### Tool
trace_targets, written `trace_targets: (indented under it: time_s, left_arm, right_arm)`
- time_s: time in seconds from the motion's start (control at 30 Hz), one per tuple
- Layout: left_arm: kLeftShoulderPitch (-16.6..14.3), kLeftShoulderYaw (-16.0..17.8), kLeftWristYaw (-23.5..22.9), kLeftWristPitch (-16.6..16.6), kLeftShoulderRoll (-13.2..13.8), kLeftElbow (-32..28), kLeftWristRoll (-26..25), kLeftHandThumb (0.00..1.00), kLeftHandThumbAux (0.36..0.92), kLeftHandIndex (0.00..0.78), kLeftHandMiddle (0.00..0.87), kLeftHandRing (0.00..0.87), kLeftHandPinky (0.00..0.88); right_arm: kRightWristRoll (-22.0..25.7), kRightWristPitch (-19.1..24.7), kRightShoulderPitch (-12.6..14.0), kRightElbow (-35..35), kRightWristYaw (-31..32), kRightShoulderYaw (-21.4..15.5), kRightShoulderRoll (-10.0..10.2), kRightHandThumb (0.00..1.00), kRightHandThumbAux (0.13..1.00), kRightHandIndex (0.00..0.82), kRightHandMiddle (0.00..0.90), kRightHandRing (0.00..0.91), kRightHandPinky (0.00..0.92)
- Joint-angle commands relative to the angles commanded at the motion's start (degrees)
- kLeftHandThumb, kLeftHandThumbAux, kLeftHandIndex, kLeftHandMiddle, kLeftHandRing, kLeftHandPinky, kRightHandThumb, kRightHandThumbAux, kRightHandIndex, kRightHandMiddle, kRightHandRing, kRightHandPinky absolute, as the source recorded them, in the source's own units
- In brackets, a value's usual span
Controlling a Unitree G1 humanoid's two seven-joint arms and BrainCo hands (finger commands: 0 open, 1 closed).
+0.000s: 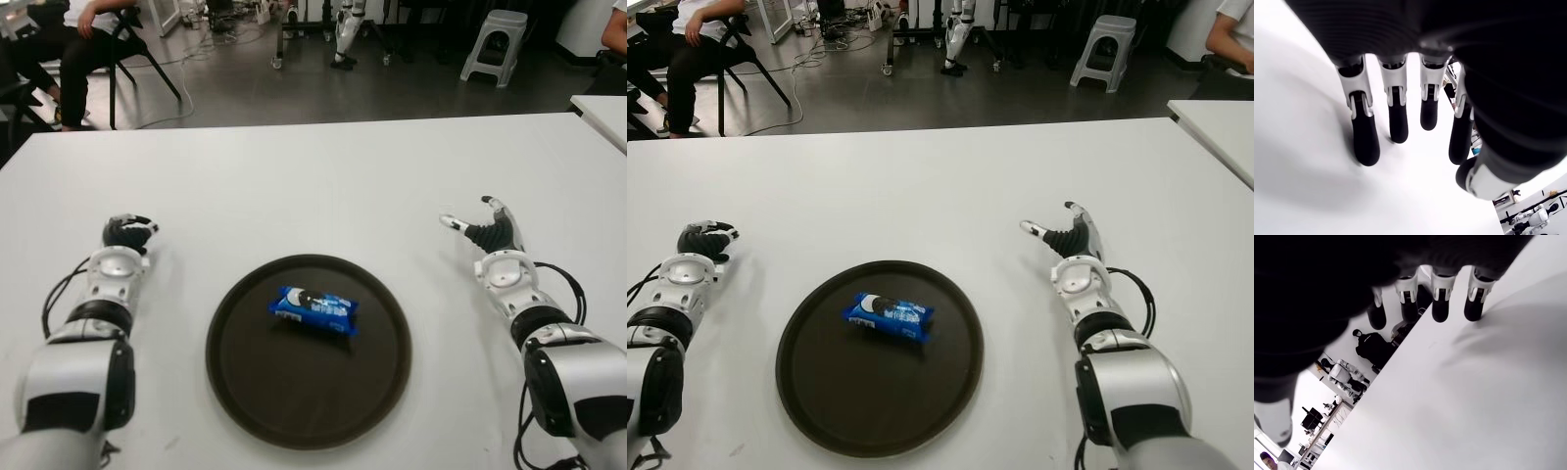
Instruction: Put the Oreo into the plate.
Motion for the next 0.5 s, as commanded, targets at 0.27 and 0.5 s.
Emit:
trace_targets:
  time_s: [0.27,0.5]
  left_arm:
    - [-0.1,0.6,0.0,-0.1,-0.2,-0.1,-0.6,0.676,0.722,0.399,0.142,0.162,0.145]
    - [-0.2,0.5,0.0,-0.1,-0.3,-0.1,-0.6,0.677,0.721,0.399,0.151,0.166,0.148]
  right_arm:
    - [1.0,0.4,-0.3,0.0,1.3,-1.3,0.1,0.0,0.537,0.0,0.0,0.041,0.084]
    - [0.8,-0.4,-0.3,-0.2,1.4,-1.4,0.0,0.0,0.58,0.012,0.0,0.031,0.058]
